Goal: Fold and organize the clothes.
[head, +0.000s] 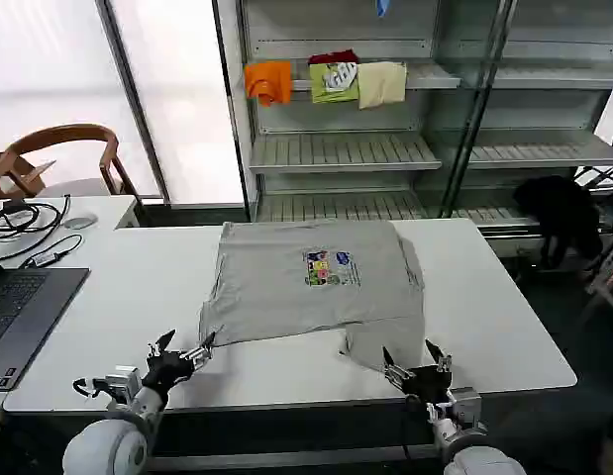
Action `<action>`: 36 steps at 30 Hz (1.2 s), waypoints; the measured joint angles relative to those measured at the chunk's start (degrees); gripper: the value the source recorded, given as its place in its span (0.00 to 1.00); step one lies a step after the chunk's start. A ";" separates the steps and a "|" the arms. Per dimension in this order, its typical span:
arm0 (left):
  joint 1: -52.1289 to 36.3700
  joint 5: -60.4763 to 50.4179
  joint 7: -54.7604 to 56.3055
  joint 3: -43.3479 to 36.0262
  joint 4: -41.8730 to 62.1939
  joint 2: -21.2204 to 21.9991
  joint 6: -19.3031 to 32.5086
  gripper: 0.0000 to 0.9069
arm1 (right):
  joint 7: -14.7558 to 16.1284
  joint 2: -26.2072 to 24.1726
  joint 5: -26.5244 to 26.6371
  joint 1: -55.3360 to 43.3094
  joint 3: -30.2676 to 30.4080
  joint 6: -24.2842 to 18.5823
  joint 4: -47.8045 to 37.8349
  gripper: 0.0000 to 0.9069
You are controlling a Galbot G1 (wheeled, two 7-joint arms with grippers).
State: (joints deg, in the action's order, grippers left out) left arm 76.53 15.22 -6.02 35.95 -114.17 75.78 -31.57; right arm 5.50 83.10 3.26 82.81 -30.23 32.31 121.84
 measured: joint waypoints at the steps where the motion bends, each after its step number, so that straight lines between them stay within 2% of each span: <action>1: -0.13 -0.32 -0.02 -0.25 0.28 0.08 0.02 0.84 | 0.07 0.10 0.03 -0.04 0.05 -0.02 -0.35 0.04; 2: -0.30 -0.71 0.00 -0.55 0.67 0.19 0.12 0.67 | 0.15 0.20 0.12 -0.06 0.10 -0.05 -0.69 0.00; 3: -0.41 -0.99 -0.01 -0.83 0.97 0.30 0.19 0.54 | 0.23 0.25 0.21 -0.07 0.09 -0.09 -0.96 0.00; 4: -0.48 -1.28 -0.04 -1.04 1.28 0.35 0.27 0.26 | 0.31 0.28 0.32 -0.07 0.11 -0.11 -1.17 0.00; 6: -0.51 -1.79 0.00 -1.44 1.97 0.41 0.61 0.02 | 0.44 0.35 0.63 -0.19 0.12 -0.11 -1.56 0.00; 20: 0.41 -2.71 -1.42 -2.53 2.77 -0.06 2.58 0.00 | 0.45 0.81 3.47 -0.40 0.33 -1.33 -1.97 0.00; 30: 0.33 -0.79 -0.90 -2.09 1.00 0.34 3.99 0.00 | -0.44 2.01 6.71 -1.75 0.75 -8.49 -0.86 0.00; 36: -2.02 3.60 0.26 -1.01 0.34 0.88 4.38 0.00 | -1.35 3.18 7.56 -5.65 0.86 -10.69 -2.46 0.00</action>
State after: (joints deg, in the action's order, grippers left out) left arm 74.51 18.82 -5.75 34.94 -113.82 76.66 -27.18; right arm 4.14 86.28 10.81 77.16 -29.37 21.62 119.38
